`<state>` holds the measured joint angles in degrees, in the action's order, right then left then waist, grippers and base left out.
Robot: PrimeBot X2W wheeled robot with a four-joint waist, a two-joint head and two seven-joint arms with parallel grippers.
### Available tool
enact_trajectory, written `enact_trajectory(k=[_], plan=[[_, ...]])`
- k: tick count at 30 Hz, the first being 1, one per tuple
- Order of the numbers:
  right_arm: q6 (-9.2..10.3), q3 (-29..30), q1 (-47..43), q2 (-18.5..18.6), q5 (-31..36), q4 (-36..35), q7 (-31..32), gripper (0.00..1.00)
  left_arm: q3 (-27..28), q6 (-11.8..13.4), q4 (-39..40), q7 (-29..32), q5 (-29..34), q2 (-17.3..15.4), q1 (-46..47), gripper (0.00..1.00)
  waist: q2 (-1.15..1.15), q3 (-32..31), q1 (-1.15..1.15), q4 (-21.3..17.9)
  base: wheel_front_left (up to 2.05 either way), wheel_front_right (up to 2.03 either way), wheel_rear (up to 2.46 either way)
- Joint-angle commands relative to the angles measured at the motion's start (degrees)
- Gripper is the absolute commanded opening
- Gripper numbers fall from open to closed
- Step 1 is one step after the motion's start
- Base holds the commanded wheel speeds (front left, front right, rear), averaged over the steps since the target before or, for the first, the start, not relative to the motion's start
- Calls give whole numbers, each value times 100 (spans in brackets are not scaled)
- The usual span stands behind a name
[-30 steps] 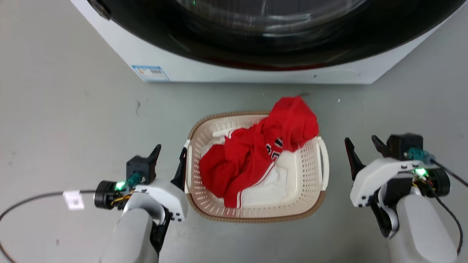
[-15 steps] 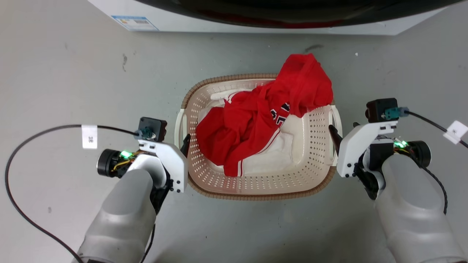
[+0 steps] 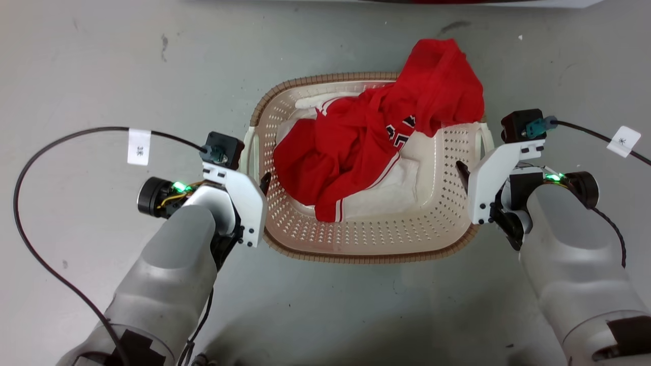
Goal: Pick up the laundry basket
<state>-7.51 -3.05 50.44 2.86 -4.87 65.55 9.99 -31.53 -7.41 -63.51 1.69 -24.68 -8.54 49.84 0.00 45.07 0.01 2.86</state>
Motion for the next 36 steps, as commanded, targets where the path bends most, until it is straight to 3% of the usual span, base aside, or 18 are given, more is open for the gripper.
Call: enact_trajectory(k=[1, 13, 14, 15, 16, 28, 36], plan=[[4, -4, 146, 3, -5, 111, -50, 100, -90, -8, -11, 3, -78, -42, 113, 100, 0, 84, -1, 20, 0, 0, 0], [4, -150, 552, 3, -68, 619, -294, 100, -731, -7, -175, 125, -568, -65, 420, 100, 0, 345, -1, 23, 0, 0, 0], [4, -207, 562, 3, -137, 632, -288, 100, -783, -8, -154, 141, -620, -65, 449, 40, 0, 360, -1, 34, 0, 0, 0], [4, -262, 577, 3, -174, 644, -294, 43, -826, -7, -137, 117, -662, -90, 485, 0, 0, 373, -1, 41, 0, 0, 0], [4, -303, 595, 3, -213, 653, -306, 0, -869, -7, -133, 113, -707, -106, 495, 0, 0, 383, -1, 41, 0, 0, 0], [-5, -446, 564, -11, -229, 778, -303, 0, -1457, -2, 87, 59, -1329, -210, 432, 0, 0, 248, -1, 36, 0, 0, 0], [-5, -284, 393, -9, -181, 819, 345, 0, -2050, -14, 440, 752, -2028, -386, 129, 0, 0, -392, -1, -108, 0, 0, 0]])
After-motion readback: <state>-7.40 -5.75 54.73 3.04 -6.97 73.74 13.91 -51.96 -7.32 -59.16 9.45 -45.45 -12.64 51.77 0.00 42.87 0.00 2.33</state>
